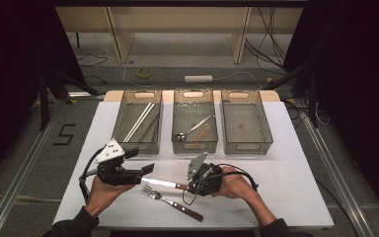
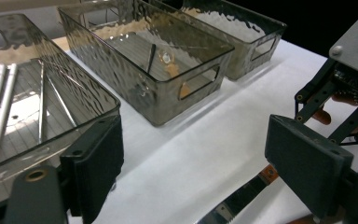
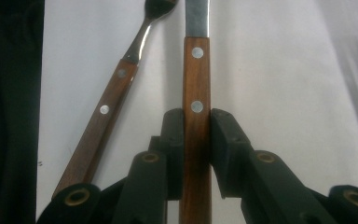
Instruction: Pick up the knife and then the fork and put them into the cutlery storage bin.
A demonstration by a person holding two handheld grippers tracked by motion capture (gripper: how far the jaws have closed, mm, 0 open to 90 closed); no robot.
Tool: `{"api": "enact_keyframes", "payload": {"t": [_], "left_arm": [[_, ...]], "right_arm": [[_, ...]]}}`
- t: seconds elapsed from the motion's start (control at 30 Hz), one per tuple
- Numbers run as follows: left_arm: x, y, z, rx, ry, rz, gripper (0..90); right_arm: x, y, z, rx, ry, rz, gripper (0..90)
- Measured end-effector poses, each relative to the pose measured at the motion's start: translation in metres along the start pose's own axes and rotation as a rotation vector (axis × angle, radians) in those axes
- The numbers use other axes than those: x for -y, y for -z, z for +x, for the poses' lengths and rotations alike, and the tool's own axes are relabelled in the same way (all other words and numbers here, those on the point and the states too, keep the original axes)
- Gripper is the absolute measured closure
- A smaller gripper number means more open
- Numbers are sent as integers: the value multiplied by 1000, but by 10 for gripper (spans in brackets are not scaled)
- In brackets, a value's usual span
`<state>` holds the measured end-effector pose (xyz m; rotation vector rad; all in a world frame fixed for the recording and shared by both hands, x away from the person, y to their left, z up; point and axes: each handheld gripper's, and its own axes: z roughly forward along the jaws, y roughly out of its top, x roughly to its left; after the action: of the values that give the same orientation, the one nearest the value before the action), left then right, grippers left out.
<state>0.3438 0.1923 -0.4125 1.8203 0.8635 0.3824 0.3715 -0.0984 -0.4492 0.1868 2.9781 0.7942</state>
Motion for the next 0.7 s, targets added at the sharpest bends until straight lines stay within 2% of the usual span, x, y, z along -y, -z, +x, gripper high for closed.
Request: {"api": "enact_keyframes", "payload": {"t": [0.2,0.33,0.43,0.53,0.6,0.7], "left_arm": [[0,6,6,-11,8,-23,170],[0,10,10,-20,17,-44,166],[1,13,12,-28,19,-59,166],[1,15,13,-31,22,-62,166],[1,17,14,-31,21,-63,166],[2,18,14,-35,25,-65,166]], "right_arm": [[5,8,-5,14,-84,-13,766],[10,17,-12,21,-149,-50,766],[15,23,-16,36,-180,-73,766],[22,31,-20,28,-220,-114,766],[26,36,-22,36,-249,-125,766],[31,46,-25,43,-285,-169,766]]}}
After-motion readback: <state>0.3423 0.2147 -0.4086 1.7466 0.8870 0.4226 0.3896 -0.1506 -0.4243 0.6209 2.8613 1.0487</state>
